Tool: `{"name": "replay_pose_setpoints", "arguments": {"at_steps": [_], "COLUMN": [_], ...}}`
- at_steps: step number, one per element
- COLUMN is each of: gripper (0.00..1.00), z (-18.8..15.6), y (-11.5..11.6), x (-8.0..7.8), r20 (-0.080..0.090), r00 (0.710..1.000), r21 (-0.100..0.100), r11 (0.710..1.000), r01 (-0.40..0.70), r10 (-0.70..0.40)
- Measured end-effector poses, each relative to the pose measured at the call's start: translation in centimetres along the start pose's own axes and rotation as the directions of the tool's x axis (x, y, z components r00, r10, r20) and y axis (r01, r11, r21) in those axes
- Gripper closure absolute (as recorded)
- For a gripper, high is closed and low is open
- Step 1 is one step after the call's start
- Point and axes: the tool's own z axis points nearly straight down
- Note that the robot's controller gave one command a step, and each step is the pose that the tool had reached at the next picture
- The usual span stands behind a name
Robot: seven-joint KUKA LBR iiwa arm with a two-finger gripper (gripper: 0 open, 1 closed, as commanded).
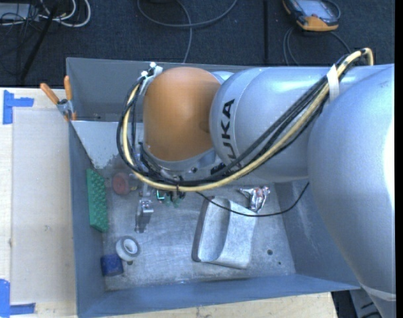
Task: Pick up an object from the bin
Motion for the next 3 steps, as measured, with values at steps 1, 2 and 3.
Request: {"name": "replay_pose_setpoints", "arguments": {"at_steps": [1, 2, 3], "gripper": [0.0, 0.0, 0.0], "z": [5.4, 10.7, 10.4], "y": [0.1, 2.2, 2.3], "x": [8.7, 6.7, 9.3], "r20": [-0.004, 0.009, 0.022], "r00": [1.0, 0.998, 0.984], "r21": [0.002, -0.001, -0.001], "r11": [1.0, 0.998, 0.985], "r01": [-0.002, 0.065, 0.175], "r10": [0.002, -0.065, -0.175]}}
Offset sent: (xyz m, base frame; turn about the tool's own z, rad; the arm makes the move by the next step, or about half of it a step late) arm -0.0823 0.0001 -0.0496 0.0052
